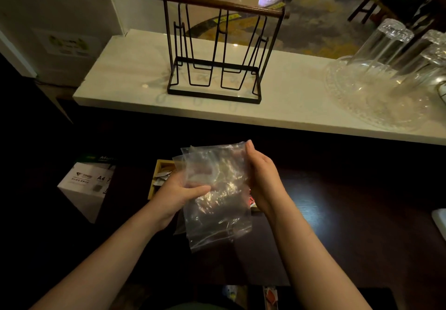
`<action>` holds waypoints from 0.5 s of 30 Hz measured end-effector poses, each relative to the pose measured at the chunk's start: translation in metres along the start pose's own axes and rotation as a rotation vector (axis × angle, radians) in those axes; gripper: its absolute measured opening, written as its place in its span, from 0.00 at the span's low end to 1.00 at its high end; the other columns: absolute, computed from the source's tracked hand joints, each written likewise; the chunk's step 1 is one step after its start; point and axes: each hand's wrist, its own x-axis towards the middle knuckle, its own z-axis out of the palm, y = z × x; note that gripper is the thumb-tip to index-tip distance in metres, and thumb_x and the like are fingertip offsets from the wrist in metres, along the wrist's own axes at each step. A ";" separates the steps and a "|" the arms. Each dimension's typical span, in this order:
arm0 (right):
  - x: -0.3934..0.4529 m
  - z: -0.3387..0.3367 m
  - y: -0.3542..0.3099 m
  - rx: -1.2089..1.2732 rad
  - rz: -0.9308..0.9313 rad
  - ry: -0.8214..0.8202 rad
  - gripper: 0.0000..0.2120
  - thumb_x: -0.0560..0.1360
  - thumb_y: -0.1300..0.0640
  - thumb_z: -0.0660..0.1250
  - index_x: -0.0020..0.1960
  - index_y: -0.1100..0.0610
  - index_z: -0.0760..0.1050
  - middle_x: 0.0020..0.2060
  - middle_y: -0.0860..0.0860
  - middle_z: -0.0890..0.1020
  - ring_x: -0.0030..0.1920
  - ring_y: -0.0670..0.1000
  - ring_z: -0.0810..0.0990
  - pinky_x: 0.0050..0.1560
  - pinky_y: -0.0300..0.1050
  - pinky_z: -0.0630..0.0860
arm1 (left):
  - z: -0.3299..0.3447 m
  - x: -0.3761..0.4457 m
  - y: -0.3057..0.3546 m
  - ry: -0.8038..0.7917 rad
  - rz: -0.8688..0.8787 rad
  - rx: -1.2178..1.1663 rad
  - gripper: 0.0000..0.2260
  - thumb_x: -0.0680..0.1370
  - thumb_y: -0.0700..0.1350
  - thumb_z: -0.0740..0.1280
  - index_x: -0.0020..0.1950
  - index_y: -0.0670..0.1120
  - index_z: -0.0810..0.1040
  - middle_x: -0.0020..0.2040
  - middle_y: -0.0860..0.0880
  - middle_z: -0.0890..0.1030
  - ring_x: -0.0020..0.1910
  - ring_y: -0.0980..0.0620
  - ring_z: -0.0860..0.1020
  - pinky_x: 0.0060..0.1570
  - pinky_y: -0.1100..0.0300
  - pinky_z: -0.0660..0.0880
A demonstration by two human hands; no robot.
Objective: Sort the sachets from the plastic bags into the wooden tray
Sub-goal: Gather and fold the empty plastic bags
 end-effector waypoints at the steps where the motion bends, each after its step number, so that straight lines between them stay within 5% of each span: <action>1: -0.002 0.002 0.001 0.031 -0.003 -0.023 0.22 0.75 0.41 0.62 0.54 0.58 0.80 0.53 0.61 0.83 0.53 0.61 0.81 0.55 0.55 0.76 | 0.000 0.001 -0.001 0.026 -0.001 -0.030 0.17 0.71 0.40 0.71 0.60 0.49 0.77 0.51 0.43 0.85 0.47 0.49 0.83 0.54 0.45 0.76; 3: -0.002 0.003 0.007 0.031 -0.040 -0.057 0.23 0.72 0.39 0.65 0.55 0.57 0.78 0.55 0.60 0.81 0.55 0.63 0.78 0.55 0.57 0.72 | 0.000 0.003 -0.003 0.085 -0.005 -0.102 0.16 0.70 0.41 0.72 0.57 0.48 0.78 0.50 0.43 0.85 0.51 0.45 0.83 0.51 0.45 0.77; 6: -0.003 0.005 0.016 0.035 -0.065 -0.022 0.10 0.73 0.48 0.69 0.44 0.55 0.76 0.41 0.56 0.79 0.42 0.55 0.77 0.42 0.47 0.75 | 0.001 0.005 -0.003 0.166 -0.020 -0.245 0.13 0.69 0.43 0.71 0.52 0.46 0.80 0.45 0.45 0.86 0.49 0.44 0.82 0.42 0.52 0.80; 9: 0.000 0.006 0.022 0.074 -0.064 0.119 0.09 0.75 0.55 0.67 0.37 0.53 0.72 0.32 0.51 0.73 0.33 0.50 0.71 0.35 0.45 0.70 | 0.002 0.003 -0.001 0.199 -0.040 -0.395 0.18 0.69 0.49 0.69 0.57 0.44 0.78 0.51 0.43 0.85 0.53 0.45 0.82 0.51 0.50 0.77; 13: 0.000 0.010 0.024 0.041 -0.090 0.216 0.05 0.75 0.54 0.66 0.49 0.55 0.73 0.41 0.56 0.78 0.41 0.56 0.75 0.42 0.51 0.74 | 0.007 0.000 -0.002 0.181 -0.021 -0.378 0.15 0.76 0.46 0.65 0.62 0.43 0.76 0.56 0.45 0.83 0.57 0.46 0.81 0.53 0.51 0.76; 15: -0.001 0.008 0.024 0.054 0.000 0.133 0.21 0.72 0.51 0.71 0.62 0.53 0.70 0.52 0.54 0.82 0.49 0.54 0.82 0.52 0.51 0.79 | 0.010 0.000 -0.001 0.197 0.008 -0.367 0.12 0.79 0.43 0.61 0.61 0.46 0.76 0.56 0.47 0.83 0.56 0.48 0.81 0.47 0.54 0.79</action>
